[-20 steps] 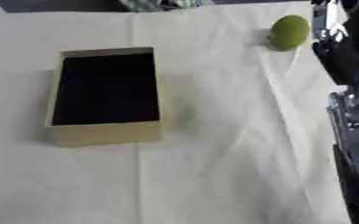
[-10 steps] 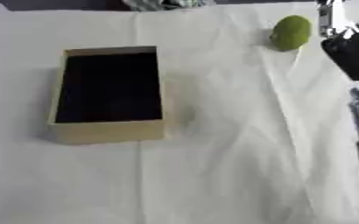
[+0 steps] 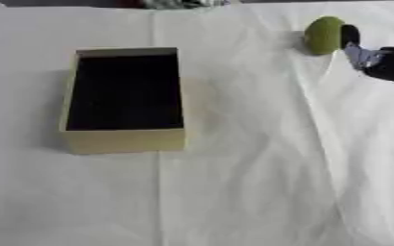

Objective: Pick up objects on the table and place them in the box.

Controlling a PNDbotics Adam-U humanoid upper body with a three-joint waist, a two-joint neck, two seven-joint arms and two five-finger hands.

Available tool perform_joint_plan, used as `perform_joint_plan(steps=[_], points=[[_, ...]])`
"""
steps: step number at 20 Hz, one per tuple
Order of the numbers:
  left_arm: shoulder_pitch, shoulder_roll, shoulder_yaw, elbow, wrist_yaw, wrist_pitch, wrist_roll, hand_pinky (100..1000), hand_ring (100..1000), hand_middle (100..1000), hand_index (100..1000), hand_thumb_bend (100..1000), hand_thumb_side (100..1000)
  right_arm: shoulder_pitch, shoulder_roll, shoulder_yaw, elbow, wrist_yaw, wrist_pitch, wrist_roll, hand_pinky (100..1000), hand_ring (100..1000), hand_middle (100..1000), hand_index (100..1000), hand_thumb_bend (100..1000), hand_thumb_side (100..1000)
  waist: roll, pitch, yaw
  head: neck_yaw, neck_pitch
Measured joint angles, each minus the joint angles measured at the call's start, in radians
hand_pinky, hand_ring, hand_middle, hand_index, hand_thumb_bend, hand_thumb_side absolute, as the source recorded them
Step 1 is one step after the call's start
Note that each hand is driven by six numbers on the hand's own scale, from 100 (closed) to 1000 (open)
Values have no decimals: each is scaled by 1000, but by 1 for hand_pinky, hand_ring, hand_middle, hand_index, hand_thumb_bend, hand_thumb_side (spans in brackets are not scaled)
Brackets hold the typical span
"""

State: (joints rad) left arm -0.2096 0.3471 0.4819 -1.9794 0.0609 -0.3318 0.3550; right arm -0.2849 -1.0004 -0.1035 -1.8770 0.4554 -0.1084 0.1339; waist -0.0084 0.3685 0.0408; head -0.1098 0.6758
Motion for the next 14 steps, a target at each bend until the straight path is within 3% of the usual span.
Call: perform_joint_plan(steps=[3, 5, 7, 14], points=[[0, 3, 0, 0, 0, -1, -1, 651, 618, 608, 755, 498, 479, -17, -33, 7, 20, 18, -16, 84, 885, 973, 947, 933, 100, 204, -1, 0, 2, 2, 0], [0, 3, 0, 0, 0, -2, -2, 651, 617, 608, 755, 498, 480, -26, -47, 11, 33, 24, -26, 130, 894, 982, 954, 932, 147, 105, -5, 0, 2, 2, 0], [0, 3, 0, 0, 0, -2, -2, 650, 617, 608, 755, 497, 481, -37, -54, 12, 49, 24, -31, 169, 900, 988, 955, 934, 218, 100, -7, 0, 3, 3, 0], [0, 3, -5, 0, 0, -2, -3, 650, 619, 608, 755, 495, 481, -99, -61, 25, 115, -20, -28, 244, 901, 991, 950, 928, 307, 100, -6, 1, 9, 3, 0]])
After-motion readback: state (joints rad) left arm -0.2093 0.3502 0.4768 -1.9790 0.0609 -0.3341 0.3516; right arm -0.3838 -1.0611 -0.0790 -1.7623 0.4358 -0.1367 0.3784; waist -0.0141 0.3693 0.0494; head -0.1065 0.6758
